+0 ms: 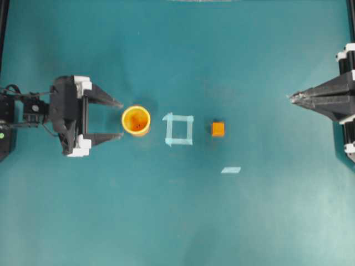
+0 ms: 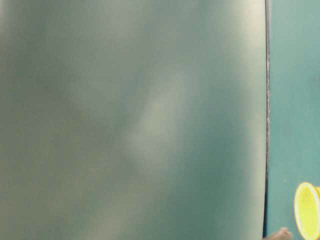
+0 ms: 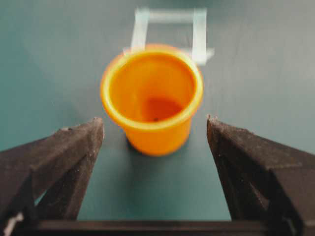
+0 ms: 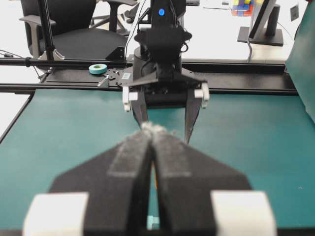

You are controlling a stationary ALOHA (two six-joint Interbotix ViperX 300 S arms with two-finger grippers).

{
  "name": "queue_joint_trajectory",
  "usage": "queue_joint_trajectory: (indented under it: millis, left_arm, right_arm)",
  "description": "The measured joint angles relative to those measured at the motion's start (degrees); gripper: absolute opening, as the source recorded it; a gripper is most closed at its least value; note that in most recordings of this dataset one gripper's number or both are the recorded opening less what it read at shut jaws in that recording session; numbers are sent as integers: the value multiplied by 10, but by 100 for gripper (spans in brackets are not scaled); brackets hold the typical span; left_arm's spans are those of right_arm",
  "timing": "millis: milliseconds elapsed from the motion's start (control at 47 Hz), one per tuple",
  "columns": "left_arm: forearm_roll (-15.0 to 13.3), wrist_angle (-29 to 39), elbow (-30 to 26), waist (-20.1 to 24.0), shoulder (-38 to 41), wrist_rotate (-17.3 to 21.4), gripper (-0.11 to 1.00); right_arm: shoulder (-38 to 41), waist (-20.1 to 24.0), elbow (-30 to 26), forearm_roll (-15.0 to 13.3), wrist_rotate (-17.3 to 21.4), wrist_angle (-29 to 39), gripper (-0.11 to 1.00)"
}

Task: Move the cup forward with left arm.
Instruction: 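Reach the open left gripper toward the orange cup, then close the left gripper around the orange cup's body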

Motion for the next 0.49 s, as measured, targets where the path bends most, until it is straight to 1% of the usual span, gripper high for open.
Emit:
queue_joint_trajectory:
  millis: [192,489]
  left_arm:
    - [0,-4,-5,1,36,-1,82]
    - [0,-14,-36,14,83,0,82]
  right_arm:
    - [-1,-1,-7,1,0,1,-1]
    - [-2,-1,-10,0,0,1,-1]
